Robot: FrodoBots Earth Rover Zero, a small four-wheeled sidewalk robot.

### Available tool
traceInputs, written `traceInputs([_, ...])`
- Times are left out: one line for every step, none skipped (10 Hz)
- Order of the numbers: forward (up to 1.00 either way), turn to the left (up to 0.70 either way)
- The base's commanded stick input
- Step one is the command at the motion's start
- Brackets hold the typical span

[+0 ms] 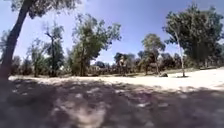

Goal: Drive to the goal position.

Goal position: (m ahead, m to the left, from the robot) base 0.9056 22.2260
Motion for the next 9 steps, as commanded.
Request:
traceInputs([0.85, 0.34])
traceInputs([0.85, 0.34])
traceInputs([0.85, 0.34])
traceInputs([0.85, 0.27])
traceInputs([0.85, 0.00])
traceInputs([0.85, 0.00])
traceInputs([0.85, 0.00])
traceInputs([0.85, 0.00])
traceInputs([0.85, 0.00])
